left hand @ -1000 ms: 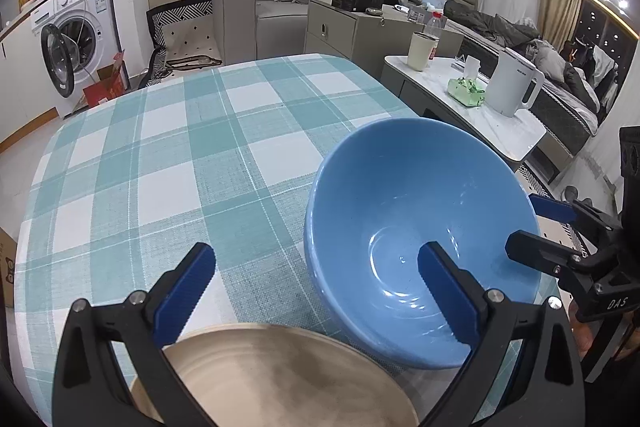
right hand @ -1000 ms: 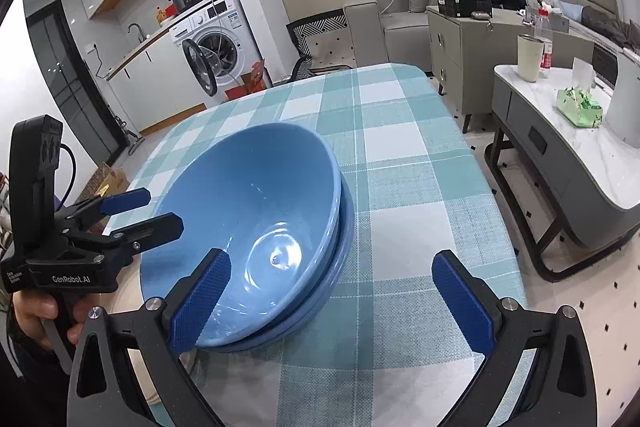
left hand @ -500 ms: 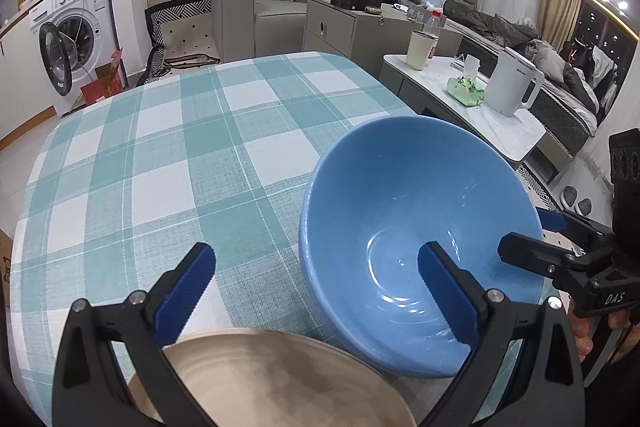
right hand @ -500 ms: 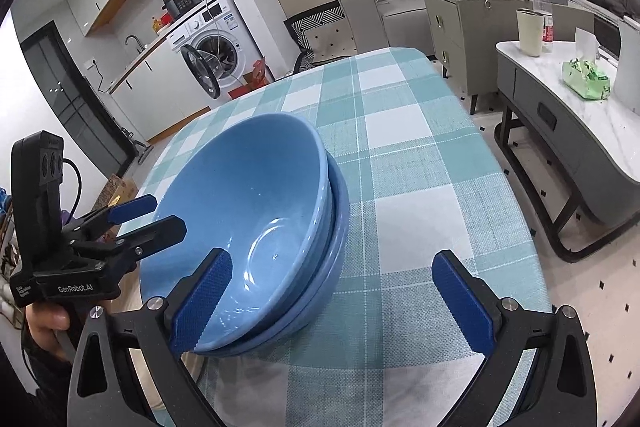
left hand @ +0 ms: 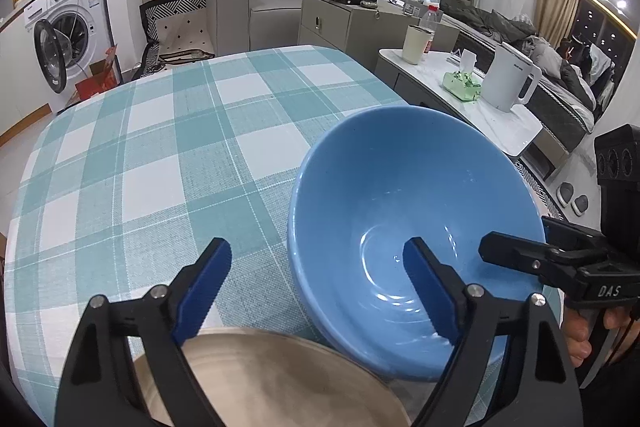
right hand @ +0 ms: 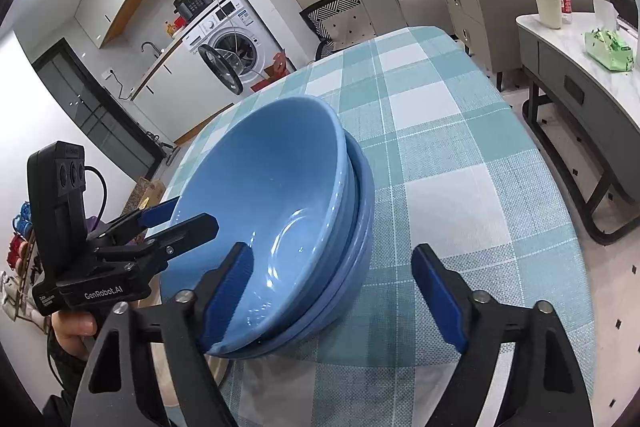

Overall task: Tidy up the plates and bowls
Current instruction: 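Close both grippers on the rims of the nested blue bowls, then lift the nested blue bowls with both grippers and carry them over the cream plates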

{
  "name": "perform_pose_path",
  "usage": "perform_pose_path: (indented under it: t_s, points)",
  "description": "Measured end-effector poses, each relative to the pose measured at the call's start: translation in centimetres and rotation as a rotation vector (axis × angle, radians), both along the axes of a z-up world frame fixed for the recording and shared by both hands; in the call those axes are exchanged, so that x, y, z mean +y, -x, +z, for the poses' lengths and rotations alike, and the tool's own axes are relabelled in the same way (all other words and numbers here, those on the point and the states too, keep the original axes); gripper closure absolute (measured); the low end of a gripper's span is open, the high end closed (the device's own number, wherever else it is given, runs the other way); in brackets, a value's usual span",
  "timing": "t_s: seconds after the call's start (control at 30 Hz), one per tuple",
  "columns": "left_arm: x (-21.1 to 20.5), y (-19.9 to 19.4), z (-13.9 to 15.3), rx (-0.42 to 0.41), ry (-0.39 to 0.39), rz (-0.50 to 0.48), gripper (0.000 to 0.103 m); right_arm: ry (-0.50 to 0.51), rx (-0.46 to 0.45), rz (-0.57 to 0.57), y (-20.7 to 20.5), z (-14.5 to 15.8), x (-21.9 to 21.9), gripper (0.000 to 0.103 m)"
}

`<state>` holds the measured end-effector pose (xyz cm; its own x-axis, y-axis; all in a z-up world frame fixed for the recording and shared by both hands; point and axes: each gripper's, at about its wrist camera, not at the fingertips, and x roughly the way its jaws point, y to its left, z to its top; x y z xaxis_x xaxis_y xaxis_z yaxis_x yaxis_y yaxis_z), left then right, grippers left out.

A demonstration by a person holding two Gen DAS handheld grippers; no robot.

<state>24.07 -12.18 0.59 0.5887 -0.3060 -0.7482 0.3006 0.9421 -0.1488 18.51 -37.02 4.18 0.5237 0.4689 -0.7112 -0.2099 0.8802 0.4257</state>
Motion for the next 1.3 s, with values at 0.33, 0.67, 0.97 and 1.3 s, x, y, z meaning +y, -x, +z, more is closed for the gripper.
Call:
perform_pose_path:
  t_s: [0.33, 0.67, 0.97, 1.3]
  points:
    - [-0.3, 0.0, -0.7, 0.04, 0.017, -0.021, 0.055, -0.022, -0.004, 0.014, 0.1, 0.0, 0.3, 0.046]
    - [-0.5, 0.2, -0.8, 0.046, 0.012, -0.015, 0.066, -0.026, -0.006, 0.0, 0.1, 0.1, 0.3, 0.056]
    - [-0.9, 0.3, -0.8, 0.04, -0.025, -0.001, 0.067, -0.017, -0.004, -0.018, -0.1, 0.1, 0.3, 0.058]
    - [-1.1, 0.5, -0.5, 0.038, -0.03, -0.002, 0.067, -0.02, -0.005, -0.028, 0.0, 0.1, 0.0, 0.058]
